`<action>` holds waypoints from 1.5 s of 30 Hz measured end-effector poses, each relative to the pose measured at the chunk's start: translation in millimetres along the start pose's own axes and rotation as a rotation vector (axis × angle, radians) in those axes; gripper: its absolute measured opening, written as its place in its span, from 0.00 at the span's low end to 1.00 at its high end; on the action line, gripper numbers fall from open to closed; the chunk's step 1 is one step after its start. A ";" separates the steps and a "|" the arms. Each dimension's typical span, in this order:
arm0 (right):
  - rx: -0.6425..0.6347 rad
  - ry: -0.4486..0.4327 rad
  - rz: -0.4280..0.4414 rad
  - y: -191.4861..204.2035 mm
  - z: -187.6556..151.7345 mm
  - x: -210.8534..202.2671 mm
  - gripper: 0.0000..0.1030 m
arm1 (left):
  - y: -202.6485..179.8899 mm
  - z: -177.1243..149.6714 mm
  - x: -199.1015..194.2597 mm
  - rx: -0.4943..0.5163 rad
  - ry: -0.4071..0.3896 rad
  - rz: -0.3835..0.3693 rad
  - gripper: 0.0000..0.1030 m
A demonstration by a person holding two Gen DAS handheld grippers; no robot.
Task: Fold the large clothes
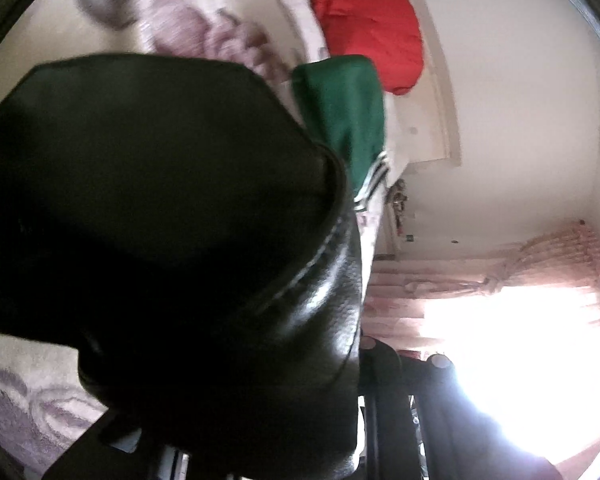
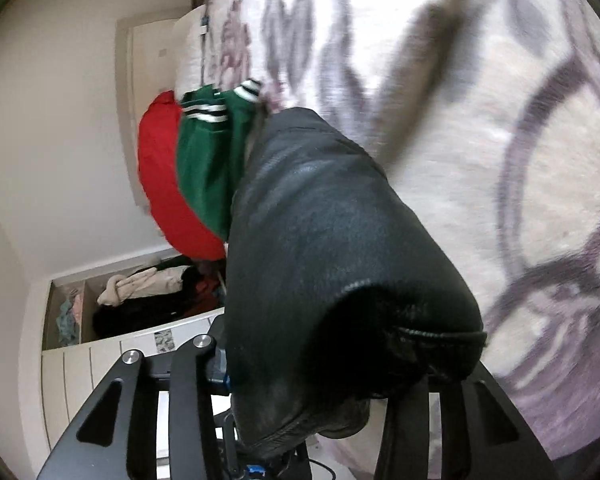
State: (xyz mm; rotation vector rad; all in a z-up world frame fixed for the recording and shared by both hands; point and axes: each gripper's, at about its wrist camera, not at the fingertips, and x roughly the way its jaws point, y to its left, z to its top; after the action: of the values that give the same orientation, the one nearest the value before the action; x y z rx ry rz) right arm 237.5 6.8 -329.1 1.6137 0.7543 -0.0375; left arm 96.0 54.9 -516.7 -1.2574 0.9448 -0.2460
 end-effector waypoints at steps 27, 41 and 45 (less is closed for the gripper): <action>-0.176 0.004 0.230 246.1 226.2 313.3 0.44 | -150.0 284.7 279.5 0.178 -0.142 -0.180 0.14; -0.144 0.146 -0.026 203.0 266.6 376.3 0.75 | -104.4 307.3 318.6 0.205 0.136 0.083 0.47; -0.186 0.138 -0.170 218.6 260.8 360.9 0.87 | -132.7 292.6 312.4 0.344 0.140 0.192 0.85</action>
State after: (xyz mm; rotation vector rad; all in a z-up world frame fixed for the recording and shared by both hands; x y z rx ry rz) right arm 727.8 -65.4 -350.0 1.3825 0.9718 0.0218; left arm 541.5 15.9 -545.0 -0.8365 1.0849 -0.3327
